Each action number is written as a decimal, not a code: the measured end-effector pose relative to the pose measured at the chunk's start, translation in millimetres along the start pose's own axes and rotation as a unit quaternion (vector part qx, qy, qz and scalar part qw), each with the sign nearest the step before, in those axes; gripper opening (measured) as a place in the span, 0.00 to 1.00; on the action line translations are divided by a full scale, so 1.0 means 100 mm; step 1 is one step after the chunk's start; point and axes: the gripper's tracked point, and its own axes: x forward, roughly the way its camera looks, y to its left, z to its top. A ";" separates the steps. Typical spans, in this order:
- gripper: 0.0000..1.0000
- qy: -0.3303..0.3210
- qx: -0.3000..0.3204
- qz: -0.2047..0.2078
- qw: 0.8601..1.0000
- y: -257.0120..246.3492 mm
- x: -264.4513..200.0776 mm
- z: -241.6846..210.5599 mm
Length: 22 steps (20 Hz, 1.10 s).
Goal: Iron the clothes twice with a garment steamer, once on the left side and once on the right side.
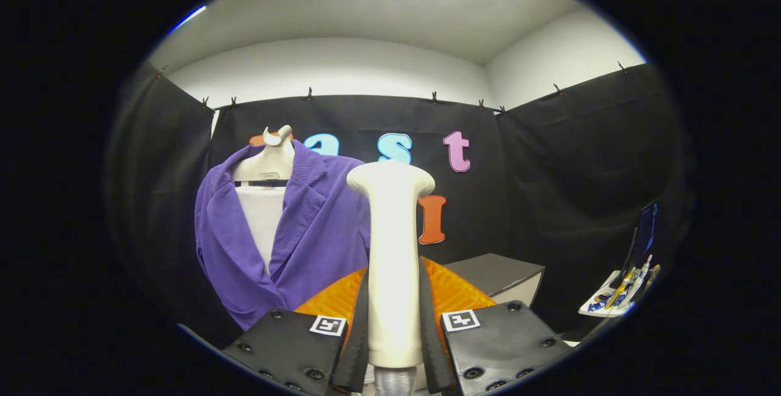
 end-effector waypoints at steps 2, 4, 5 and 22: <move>0.44 -0.008 0.002 0.009 1.000 0.09 -0.10 -0.04; 0.44 -0.012 -0.002 0.022 1.000 0.20 -0.15 -0.10; 0.44 -0.014 -0.006 0.029 0.999 0.25 -0.18 -0.14; 0.44 -0.012 -0.012 0.094 0.995 1.02 0.43 -0.66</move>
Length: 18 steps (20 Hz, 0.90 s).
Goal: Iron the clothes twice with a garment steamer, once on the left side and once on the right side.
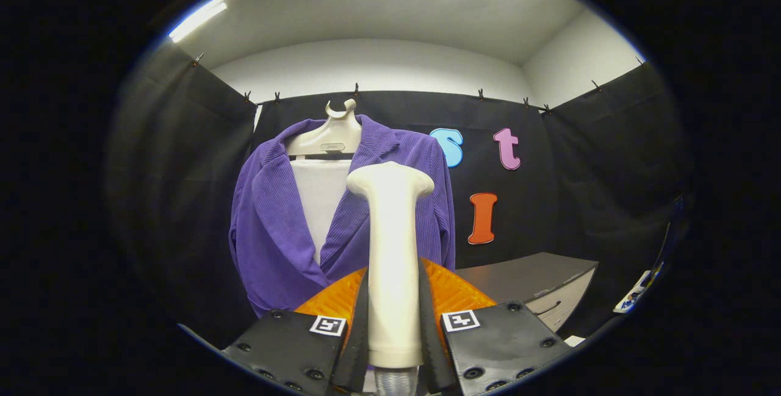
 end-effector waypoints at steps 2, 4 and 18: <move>0.44 0.001 -0.004 0.000 1.000 0.03 0.08 -0.02; 0.44 0.003 -0.004 0.000 1.000 0.08 0.16 -0.02; 0.44 0.011 -0.017 -0.009 1.000 0.13 0.26 -0.12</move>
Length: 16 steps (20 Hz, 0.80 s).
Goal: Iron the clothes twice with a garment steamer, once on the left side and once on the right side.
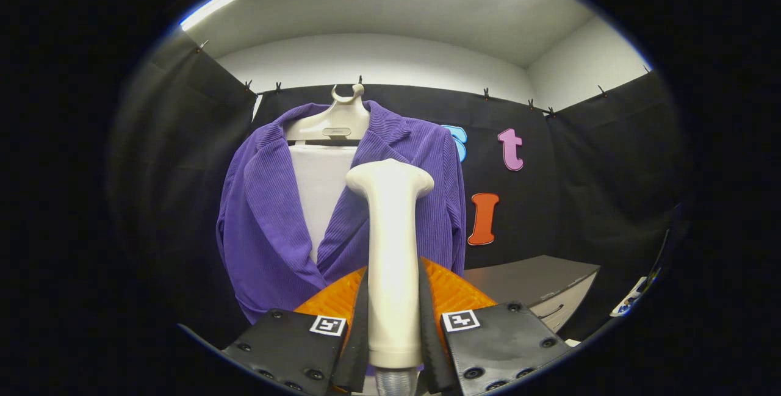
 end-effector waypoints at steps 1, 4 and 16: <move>0.44 0.002 0.001 0.001 1.000 0.00 -0.01 -0.04; 0.44 0.009 0.004 0.003 1.000 0.00 -0.06 -0.17; 0.44 0.043 0.009 -0.003 0.999 -0.02 -0.25 -0.90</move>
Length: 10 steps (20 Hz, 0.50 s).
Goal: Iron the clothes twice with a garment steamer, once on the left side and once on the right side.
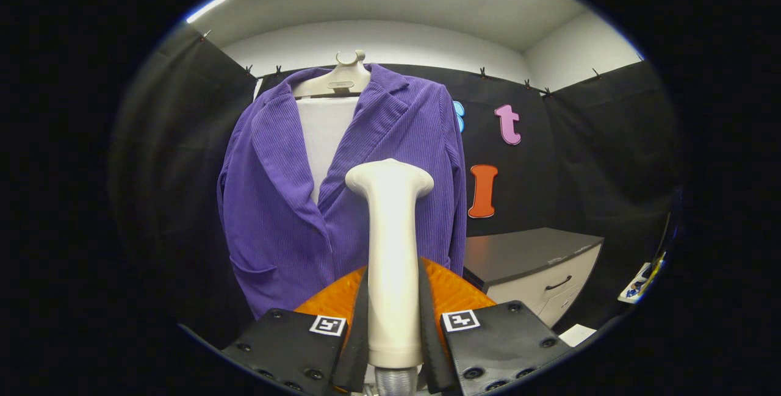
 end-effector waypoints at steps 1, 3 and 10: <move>0.44 0.002 -0.003 -0.002 1.000 -0.01 -0.01 -0.06; 0.44 0.004 -0.011 -0.005 1.000 -0.03 -0.05 -0.15; 0.44 0.025 -0.021 -0.006 0.999 -0.04 -0.17 -0.52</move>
